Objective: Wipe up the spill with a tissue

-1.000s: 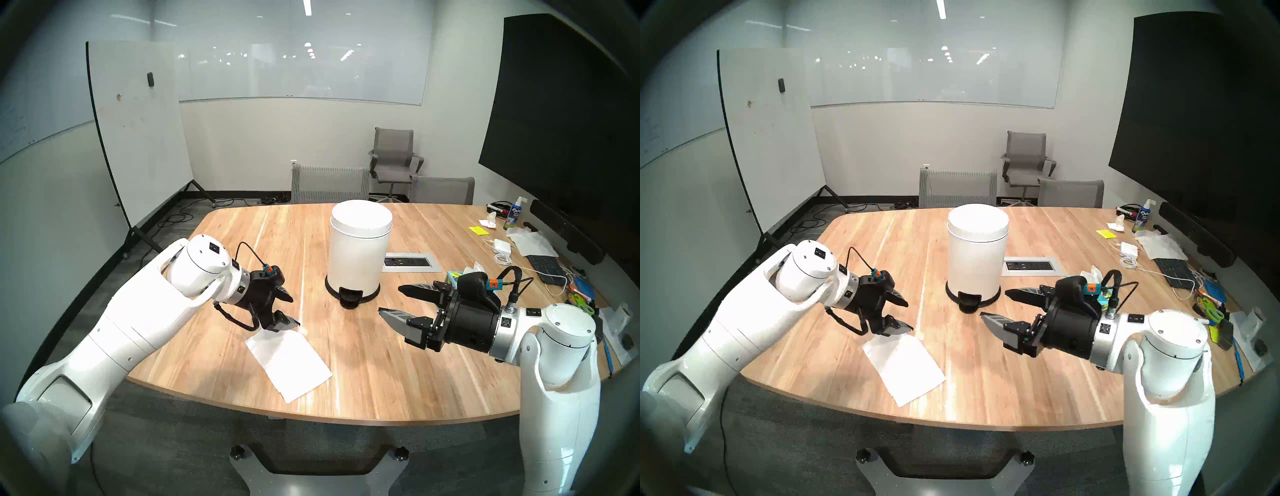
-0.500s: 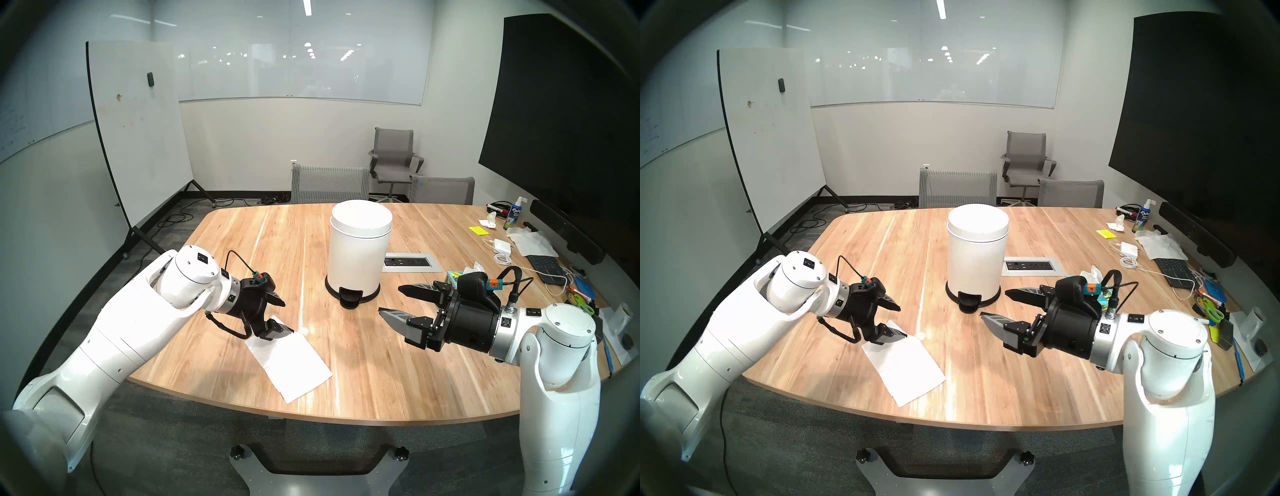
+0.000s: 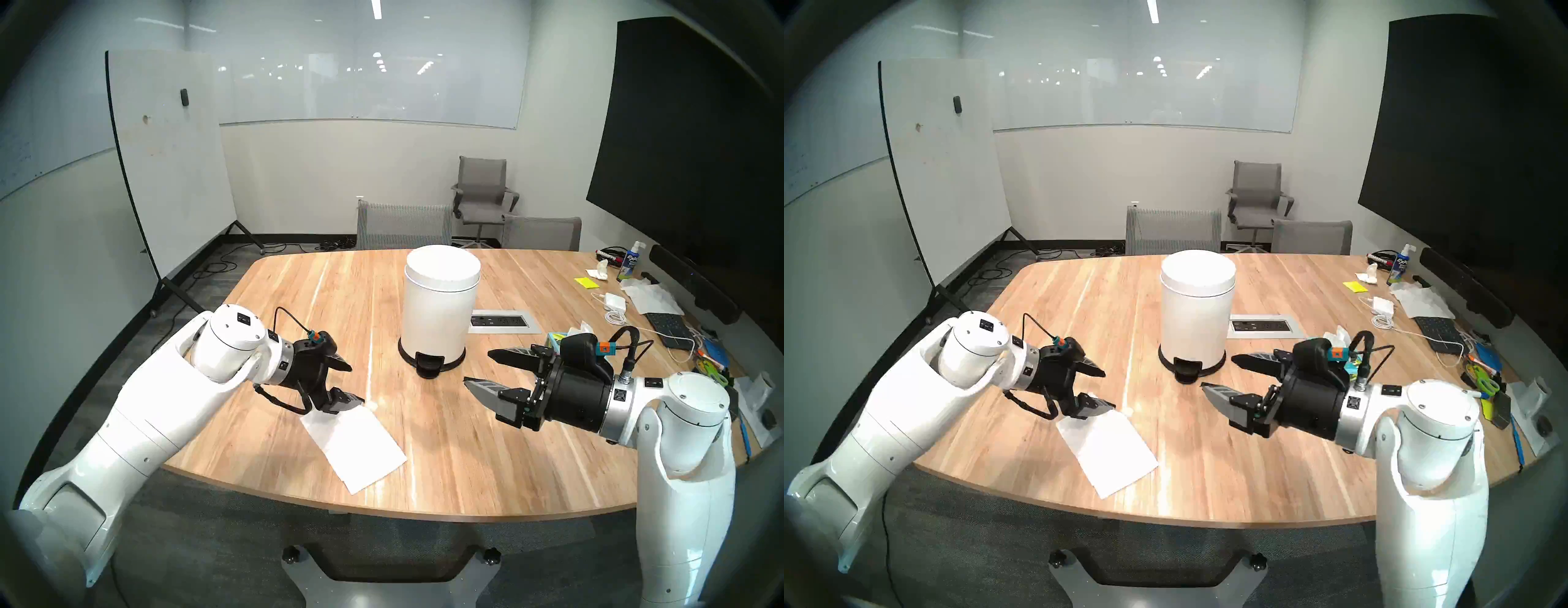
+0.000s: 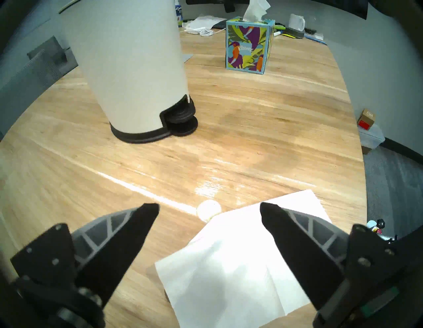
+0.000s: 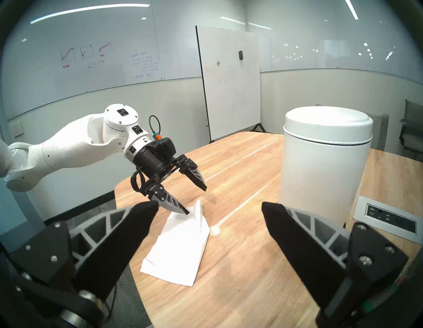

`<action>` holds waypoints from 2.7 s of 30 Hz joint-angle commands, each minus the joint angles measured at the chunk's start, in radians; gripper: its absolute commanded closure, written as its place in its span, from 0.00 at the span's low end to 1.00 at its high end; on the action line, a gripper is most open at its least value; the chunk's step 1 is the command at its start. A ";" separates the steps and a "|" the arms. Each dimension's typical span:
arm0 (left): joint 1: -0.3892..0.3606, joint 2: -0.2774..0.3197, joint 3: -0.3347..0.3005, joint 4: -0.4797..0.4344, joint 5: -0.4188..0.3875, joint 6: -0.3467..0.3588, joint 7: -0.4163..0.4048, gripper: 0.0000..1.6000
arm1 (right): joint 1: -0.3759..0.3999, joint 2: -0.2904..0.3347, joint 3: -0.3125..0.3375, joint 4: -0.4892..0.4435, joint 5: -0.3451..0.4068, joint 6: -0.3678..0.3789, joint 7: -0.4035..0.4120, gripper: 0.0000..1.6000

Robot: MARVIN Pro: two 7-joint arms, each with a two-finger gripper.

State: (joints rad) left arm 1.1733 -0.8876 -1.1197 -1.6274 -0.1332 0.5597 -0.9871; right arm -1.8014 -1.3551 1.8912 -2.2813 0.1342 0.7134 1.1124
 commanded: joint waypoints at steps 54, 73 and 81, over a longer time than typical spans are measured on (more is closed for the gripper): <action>0.055 -0.029 0.031 0.108 -0.007 -0.160 0.073 0.00 | 0.006 0.002 -0.002 -0.016 0.003 0.003 0.004 0.00; 0.082 -0.015 0.042 0.117 -0.002 -0.173 0.071 0.00 | 0.006 0.002 -0.002 -0.016 0.003 0.003 0.004 0.00; 0.089 -0.014 0.049 0.121 0.002 -0.181 0.078 0.00 | 0.006 0.002 -0.002 -0.016 0.003 0.003 0.004 0.00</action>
State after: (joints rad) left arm 1.2608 -0.8994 -1.0710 -1.5012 -0.1359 0.3868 -0.9174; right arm -1.8010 -1.3557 1.8913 -2.2813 0.1336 0.7137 1.1122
